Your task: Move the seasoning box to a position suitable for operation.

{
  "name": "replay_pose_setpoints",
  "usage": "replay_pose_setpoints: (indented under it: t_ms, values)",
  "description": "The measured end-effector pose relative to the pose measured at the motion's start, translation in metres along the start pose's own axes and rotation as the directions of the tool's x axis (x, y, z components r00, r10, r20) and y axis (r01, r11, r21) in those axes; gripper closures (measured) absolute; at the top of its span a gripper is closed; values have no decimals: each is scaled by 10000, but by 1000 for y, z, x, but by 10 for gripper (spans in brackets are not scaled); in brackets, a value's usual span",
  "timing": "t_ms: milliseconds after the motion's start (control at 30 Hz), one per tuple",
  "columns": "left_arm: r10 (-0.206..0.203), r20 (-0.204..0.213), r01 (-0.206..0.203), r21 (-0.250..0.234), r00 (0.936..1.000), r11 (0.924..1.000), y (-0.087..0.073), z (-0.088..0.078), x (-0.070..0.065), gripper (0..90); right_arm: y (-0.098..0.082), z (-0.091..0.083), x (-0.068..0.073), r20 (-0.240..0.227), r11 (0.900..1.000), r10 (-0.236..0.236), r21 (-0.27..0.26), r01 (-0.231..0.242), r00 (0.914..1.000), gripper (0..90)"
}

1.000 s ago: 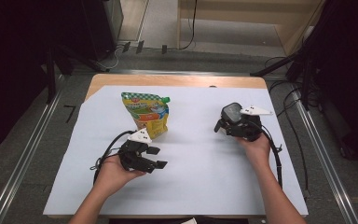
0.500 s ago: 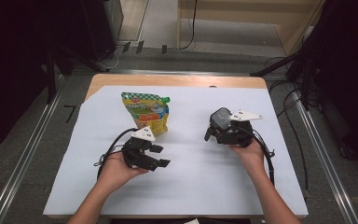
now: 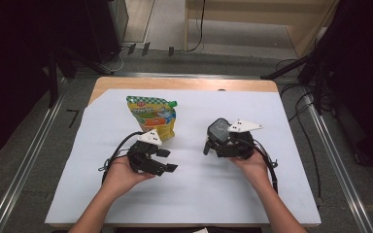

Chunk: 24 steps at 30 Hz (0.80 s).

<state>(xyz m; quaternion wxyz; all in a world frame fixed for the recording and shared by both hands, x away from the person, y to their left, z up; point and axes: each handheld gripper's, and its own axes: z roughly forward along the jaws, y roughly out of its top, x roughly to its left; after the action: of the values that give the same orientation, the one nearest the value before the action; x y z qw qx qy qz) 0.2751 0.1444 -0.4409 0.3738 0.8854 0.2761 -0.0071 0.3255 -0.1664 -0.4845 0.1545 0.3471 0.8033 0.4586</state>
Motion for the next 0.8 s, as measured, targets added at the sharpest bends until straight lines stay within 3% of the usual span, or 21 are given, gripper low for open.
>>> replay_pose_setpoints:
  t_ms: [300,533,800]
  values:
    - [-48,-41,48,23,10000,10000,-1,-1,2,394,0,8,20,-652,9994,-332,115,340,9973,157]
    - [-59,-72,59,30,10000,10000,-1,0,2,394,-3,20,40,-1246,9963,-673,452,735,9899,157]
    - [-57,-77,57,41,10000,10000,-1,0,2,394,-9,31,58,-1582,9909,-1036,693,1158,9820,157]
